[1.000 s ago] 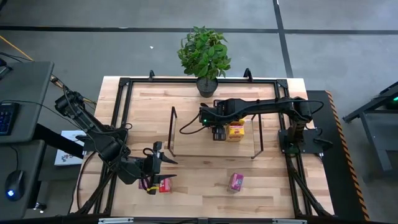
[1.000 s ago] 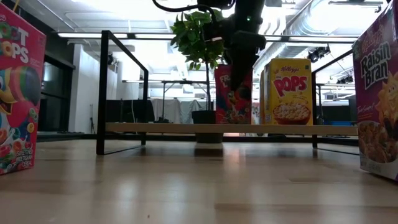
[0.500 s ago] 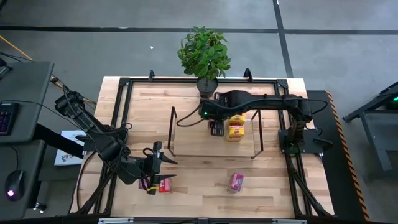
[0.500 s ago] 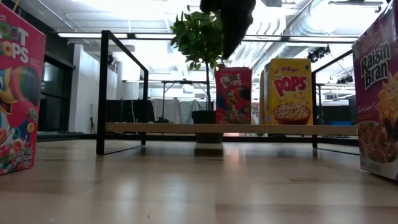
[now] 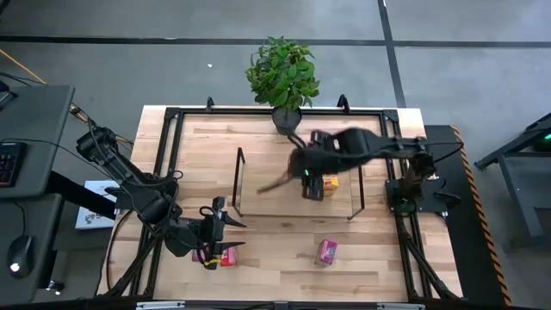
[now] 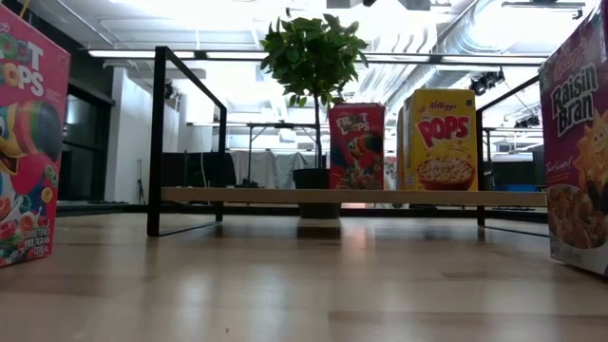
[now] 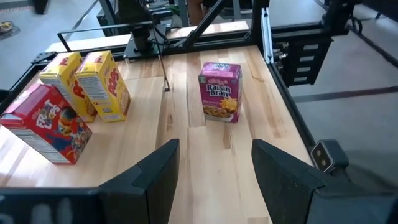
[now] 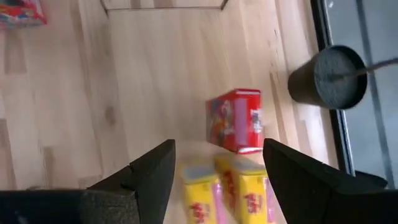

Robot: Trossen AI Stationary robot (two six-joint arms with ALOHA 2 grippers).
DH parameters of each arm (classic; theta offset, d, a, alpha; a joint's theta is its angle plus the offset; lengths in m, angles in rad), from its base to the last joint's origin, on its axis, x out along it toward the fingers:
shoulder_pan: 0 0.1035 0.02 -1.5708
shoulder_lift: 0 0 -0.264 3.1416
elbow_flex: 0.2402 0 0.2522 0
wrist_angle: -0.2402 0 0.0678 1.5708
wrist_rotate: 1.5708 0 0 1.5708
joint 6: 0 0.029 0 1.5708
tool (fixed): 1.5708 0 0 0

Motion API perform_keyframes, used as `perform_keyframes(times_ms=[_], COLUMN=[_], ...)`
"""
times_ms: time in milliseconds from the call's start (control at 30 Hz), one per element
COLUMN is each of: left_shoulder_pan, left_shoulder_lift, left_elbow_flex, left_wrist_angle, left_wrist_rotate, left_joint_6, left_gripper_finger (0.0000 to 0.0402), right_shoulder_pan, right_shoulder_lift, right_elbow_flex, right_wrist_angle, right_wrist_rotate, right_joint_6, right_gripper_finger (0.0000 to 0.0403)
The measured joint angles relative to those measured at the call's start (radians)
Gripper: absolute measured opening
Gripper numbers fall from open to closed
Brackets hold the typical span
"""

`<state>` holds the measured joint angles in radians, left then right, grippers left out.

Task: Stack cereal on shelf
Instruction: Put the red cereal box on the shelf aligned with the other red cereal box

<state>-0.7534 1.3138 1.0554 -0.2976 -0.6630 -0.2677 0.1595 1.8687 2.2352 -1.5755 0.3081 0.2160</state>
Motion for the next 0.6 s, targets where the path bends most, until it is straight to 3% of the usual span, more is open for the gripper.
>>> perform_keyframes(times_ms=[300, 600], left_shoulder_pan=[0.000, 0.001], left_shoulder_lift=[0.007, 0.007], left_elbow_flex=[0.000, 0.000], left_wrist_angle=[0.008, 0.011], left_wrist_rotate=[0.002, -0.005], left_joint_6=[-0.017, -0.010], left_gripper_finger=[0.0193, 0.0193], right_shoulder_pan=[0.257, 0.571], right_shoulder_lift=[-0.111, -0.382], right_elbow_flex=[-0.169, -0.637], right_wrist_angle=[0.007, 0.063], right_wrist_rotate=[0.121, 0.404], right_joint_6=[0.211, 0.687], right_gripper_finger=[0.0236, 0.0236])
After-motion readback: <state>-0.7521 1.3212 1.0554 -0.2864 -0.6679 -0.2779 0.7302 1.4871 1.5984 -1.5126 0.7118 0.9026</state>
